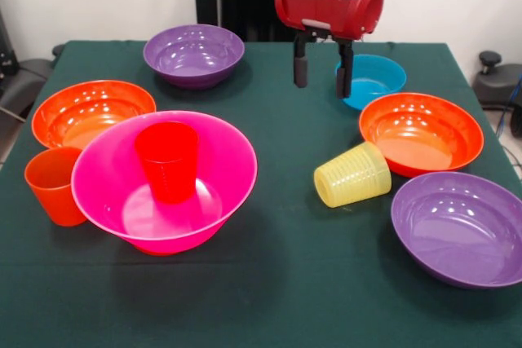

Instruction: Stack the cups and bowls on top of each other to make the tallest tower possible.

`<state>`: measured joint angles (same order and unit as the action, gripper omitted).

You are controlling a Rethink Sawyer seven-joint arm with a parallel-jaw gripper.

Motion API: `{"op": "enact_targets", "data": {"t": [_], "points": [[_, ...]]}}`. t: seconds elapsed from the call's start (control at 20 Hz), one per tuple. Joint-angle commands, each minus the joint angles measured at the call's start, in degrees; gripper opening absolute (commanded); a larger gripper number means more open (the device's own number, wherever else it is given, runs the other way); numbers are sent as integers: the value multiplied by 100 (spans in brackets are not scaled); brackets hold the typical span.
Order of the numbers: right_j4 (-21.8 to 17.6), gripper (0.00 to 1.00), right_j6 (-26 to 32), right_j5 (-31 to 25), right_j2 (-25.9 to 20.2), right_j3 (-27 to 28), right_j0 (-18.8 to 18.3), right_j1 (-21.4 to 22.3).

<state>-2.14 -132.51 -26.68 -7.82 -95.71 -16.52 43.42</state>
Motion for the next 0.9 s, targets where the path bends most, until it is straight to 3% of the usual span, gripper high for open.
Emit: {"op": "enact_targets", "data": {"t": [0.05, 0.55, 0.9], "points": [[-447, 100, 691, -373, -462, -47, -220, -252], [-516, 100, 638, -351, -469, 19, -160, -280], [-744, 100, 688, 102, -514, 351, -67, -564]]}}
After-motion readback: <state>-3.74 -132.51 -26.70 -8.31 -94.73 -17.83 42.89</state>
